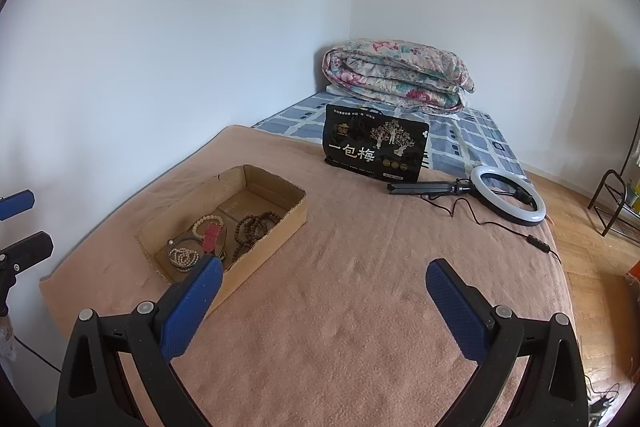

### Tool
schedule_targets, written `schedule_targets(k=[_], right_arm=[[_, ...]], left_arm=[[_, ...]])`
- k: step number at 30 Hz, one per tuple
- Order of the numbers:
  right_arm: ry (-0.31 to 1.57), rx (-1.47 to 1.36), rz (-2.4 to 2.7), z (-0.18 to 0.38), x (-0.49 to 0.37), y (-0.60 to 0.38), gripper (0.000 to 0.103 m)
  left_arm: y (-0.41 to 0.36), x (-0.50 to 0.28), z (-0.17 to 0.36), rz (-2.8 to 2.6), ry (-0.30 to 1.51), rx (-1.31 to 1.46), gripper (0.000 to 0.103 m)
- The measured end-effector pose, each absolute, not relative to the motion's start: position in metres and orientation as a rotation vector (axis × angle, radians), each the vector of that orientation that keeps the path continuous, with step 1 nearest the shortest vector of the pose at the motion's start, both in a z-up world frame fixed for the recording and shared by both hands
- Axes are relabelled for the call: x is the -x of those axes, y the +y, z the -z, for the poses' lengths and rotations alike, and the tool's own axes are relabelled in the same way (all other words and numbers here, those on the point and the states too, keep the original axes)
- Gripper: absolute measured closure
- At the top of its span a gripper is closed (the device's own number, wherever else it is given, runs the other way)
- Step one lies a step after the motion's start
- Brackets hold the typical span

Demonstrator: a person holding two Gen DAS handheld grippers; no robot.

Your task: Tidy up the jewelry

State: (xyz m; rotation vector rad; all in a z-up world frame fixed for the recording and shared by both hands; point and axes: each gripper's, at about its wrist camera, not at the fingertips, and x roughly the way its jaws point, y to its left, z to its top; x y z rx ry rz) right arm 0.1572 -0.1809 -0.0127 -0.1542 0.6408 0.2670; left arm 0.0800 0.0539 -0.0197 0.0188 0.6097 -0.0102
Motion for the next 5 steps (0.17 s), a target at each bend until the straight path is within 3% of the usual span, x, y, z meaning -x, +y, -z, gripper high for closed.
schedule_targets(k=[5], right_arm=[[0.644,0.143,-0.255,0.0135,-0.1565,-0.1888,0.0]], left_arm=[[0.0559,-0.0777,0.0192,-0.003,0.597,-0.02,0.0]])
